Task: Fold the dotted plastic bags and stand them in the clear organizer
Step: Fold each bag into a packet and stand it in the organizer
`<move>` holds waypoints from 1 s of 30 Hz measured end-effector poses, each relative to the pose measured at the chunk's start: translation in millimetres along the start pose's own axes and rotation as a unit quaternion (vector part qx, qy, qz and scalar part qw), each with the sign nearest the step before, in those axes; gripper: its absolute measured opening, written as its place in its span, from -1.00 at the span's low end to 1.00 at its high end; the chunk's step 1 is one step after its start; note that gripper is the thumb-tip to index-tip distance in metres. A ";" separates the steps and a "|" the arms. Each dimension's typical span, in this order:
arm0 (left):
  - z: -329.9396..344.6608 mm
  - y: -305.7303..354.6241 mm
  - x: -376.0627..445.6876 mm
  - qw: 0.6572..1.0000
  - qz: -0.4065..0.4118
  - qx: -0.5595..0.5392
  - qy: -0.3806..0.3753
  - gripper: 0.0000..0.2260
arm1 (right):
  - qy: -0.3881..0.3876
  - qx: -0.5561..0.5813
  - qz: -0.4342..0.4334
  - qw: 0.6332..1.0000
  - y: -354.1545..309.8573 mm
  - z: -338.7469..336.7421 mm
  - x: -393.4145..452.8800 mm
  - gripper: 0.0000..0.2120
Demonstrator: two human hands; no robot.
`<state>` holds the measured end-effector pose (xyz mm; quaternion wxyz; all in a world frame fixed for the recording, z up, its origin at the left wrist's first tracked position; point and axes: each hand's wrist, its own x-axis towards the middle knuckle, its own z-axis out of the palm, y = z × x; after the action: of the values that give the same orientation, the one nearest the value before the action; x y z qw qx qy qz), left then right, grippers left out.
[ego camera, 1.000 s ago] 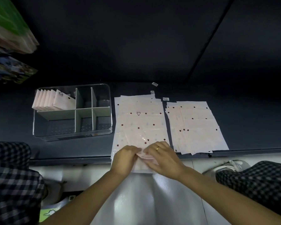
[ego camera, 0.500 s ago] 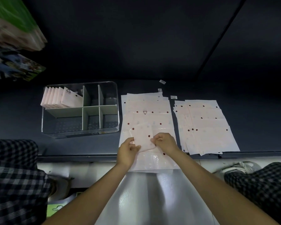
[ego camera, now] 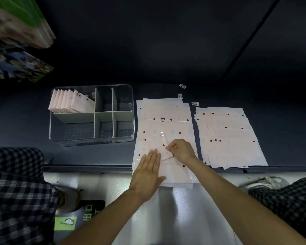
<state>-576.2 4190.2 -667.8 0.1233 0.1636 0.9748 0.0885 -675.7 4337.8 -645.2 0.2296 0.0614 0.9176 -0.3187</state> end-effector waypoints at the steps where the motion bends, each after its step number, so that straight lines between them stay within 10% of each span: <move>1: 4.7 -1.4 -2.0 1.000 -0.005 0.015 -0.015 -0.33 | -0.002 -0.002 0.001 1.000 -0.8 -0.1 0.6 -0.82; 10: 5.2 -28.0 -0.5 0.997 0.025 0.040 -0.057 -0.22 | 0.113 -0.078 -0.110 0.985 -2.2 12.5 -10.0 -0.82; 13: 2.2 -36.9 3.0 0.997 0.033 0.045 -0.054 -0.24 | 0.056 0.099 -0.176 0.978 -10.2 22.7 -14.1 -0.81; 17: 3.5 -38.7 5.7 0.996 0.042 0.046 -0.059 -0.26 | -0.138 0.422 -0.015 0.896 -25.3 29.4 -4.8 -0.76; 21: 1.0 -40.2 6.1 0.995 0.054 0.047 -0.069 -0.28 | -0.103 0.550 0.026 0.828 -25.3 23.7 6.7 -0.73; 26: -3.1 -40.9 7.4 0.996 0.053 0.035 -0.070 -0.32 | 0.037 0.383 -0.036 0.922 -19.4 16.4 10.6 -0.84; 30: -6.8 -41.0 10.0 0.999 0.003 -0.013 -0.037 -0.35 | 0.009 0.166 -0.152 0.974 14.1 7.9 -6.4 -0.90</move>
<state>-599.4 4154.5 -672.2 0.1610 0.1684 0.9678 0.0958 -663.4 4344.3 -655.6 0.1566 -0.0384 0.8527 -0.4969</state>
